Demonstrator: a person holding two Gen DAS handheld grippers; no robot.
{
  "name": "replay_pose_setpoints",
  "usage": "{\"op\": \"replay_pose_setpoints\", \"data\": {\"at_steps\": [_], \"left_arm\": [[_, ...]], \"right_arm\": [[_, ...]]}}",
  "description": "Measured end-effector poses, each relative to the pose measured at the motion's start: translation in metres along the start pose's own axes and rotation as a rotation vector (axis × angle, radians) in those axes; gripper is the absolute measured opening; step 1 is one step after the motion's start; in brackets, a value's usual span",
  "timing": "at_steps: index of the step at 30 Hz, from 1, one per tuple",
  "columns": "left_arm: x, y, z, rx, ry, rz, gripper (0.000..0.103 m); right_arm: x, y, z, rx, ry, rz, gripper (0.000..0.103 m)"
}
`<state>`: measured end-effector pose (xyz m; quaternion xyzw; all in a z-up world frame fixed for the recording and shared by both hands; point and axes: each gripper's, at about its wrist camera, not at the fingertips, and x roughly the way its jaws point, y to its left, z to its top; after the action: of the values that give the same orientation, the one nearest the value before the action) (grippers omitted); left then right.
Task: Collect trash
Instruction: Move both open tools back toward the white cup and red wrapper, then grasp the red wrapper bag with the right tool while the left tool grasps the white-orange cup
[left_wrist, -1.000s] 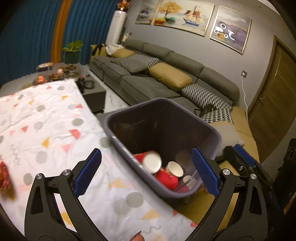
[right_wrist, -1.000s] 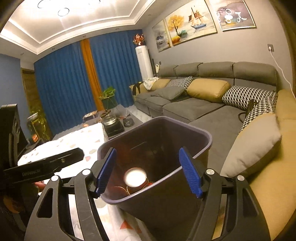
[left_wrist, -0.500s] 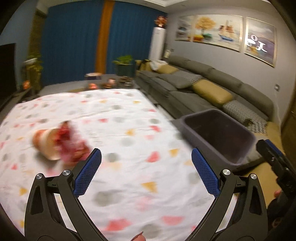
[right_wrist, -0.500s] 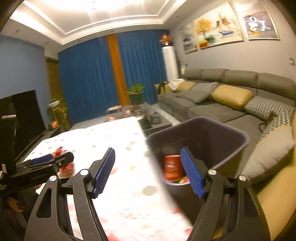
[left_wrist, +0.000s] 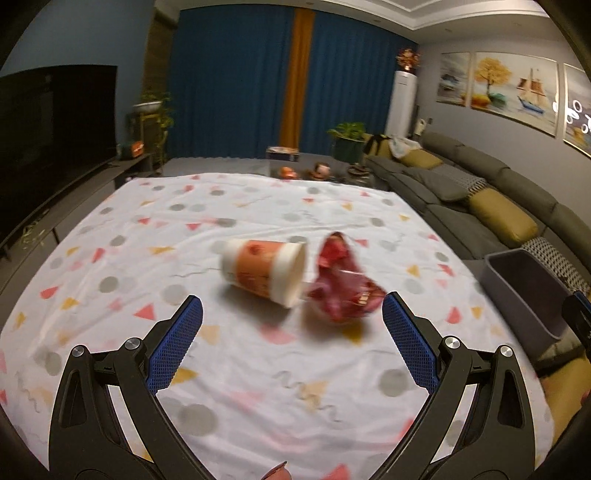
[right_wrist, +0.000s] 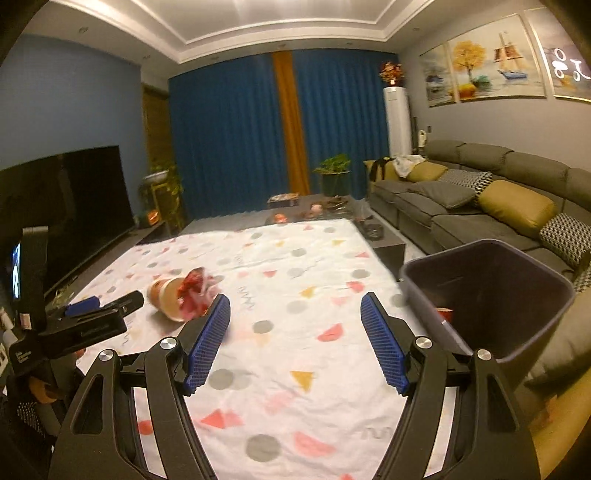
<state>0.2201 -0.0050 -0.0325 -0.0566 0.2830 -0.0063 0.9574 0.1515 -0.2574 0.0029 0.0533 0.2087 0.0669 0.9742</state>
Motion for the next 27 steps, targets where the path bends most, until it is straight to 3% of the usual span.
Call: {"op": "replay_pose_setpoints", "data": {"at_steps": [9, 14, 25, 27], "left_arm": [[0.011, 0.035, 0.004, -0.054, -0.01, 0.058, 0.096], [0.021, 0.044, 0.004, -0.079, 0.006, 0.06, 0.096], [0.032, 0.068, 0.007, -0.123, 0.005, 0.089, 0.096], [0.035, 0.069, 0.006, -0.127, 0.007, 0.084, 0.096]], "right_arm": [[0.052, 0.057, -0.004, -0.082, 0.105, 0.072, 0.059], [0.093, 0.082, -0.007, -0.098, 0.158, 0.095, 0.058], [0.162, 0.101, -0.011, -0.051, 0.233, 0.14, 0.048], [0.17, 0.102, -0.012, -0.044, 0.249, 0.148, 0.04]]}}
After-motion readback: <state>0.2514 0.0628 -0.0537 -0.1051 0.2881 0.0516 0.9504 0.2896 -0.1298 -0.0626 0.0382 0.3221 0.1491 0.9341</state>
